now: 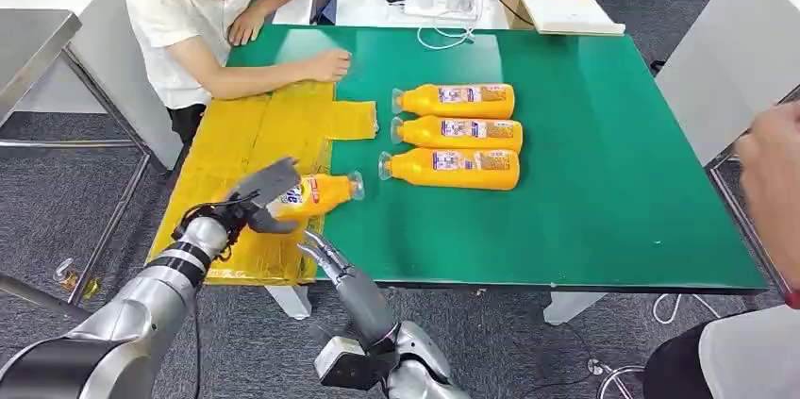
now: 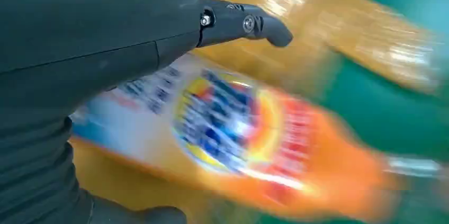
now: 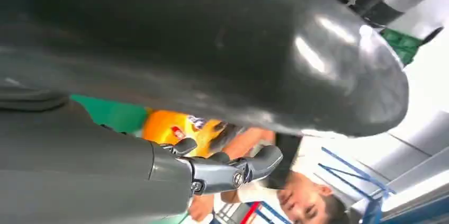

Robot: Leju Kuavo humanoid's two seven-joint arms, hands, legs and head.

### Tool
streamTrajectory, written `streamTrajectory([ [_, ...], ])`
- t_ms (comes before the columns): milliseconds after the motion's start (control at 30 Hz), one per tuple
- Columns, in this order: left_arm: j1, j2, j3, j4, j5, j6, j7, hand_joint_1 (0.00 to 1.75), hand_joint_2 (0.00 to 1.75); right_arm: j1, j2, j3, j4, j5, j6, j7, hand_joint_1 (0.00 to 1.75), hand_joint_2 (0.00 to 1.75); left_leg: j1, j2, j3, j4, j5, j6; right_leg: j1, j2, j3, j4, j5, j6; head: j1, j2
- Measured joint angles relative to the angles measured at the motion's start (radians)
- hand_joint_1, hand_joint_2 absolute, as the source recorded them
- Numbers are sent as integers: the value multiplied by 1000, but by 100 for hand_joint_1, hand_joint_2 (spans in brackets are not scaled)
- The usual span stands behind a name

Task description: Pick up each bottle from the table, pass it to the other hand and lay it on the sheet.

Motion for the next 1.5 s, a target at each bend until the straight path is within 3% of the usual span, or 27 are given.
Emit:
streamTrajectory([
  [233,70,24,32,-55,146,-105,-183,0,175,-10,6,0,18,-31,-15,-13,0,0,0,1,2,0,0,0,0,1,1,0,0,0,0,0],
  [367,214,2,72,-222,383,-72,-278,0,175,-2,-1,-1,2,-43,-90,-14,0,0,0,6,2,0,0,0,0,3,-1,0,0,0,0,0],
  [500,375,-37,110,-483,555,-67,-264,0,175,26,-15,-17,-30,-50,-119,-15,0,0,0,5,-4,0,-1,-1,0,3,-7,0,0,0,0,0],
  [700,460,-47,124,-645,620,-70,-262,0,175,38,-20,-25,-45,-41,-128,-15,0,0,0,6,-7,0,-1,-1,0,4,-10,0,0,0,0,0],
  [733,474,-50,125,-663,636,-71,-265,0,175,40,-21,-29,-46,-37,-133,-15,0,175,0,6,-7,0,-1,-1,0,4,-10,0,0,0,0,0],
  [900,560,-65,125,-791,660,-17,-275,0,175,61,-35,-59,-55,35,-198,-4,0,175,0,6,-8,0,-1,-1,0,4,-12,0,0,0,0,0],
  [1000,612,-94,125,-895,730,63,-257,0,175,50,-79,-86,-40,287,-423,125,0,175,0,4,-9,0,-1,0,-1,3,-11,-2,0,0,0,0],
  [1167,700,-128,125,-1092,795,195,-229,0,175,-4,-185,-204,19,604,-441,350,0,175,-2,5,-9,0,-1,0,-1,3,-11,-3,2,2,0,0],
  [1367,751,-141,125,-1210,797,210,-225,0,175,-44,-235,-285,71,656,-441,390,0,175,-1,5,-9,1,-1,1,-1,3,-11,-3,2,2,-1,0],
  [1500,774,-143,116,-1244,772,229,-243,0,175,-65,-253,-307,114,736,-438,482,0,175,0,5,-9,1,-1,0,0,3,-11,-2,2,2,-1,0],
])
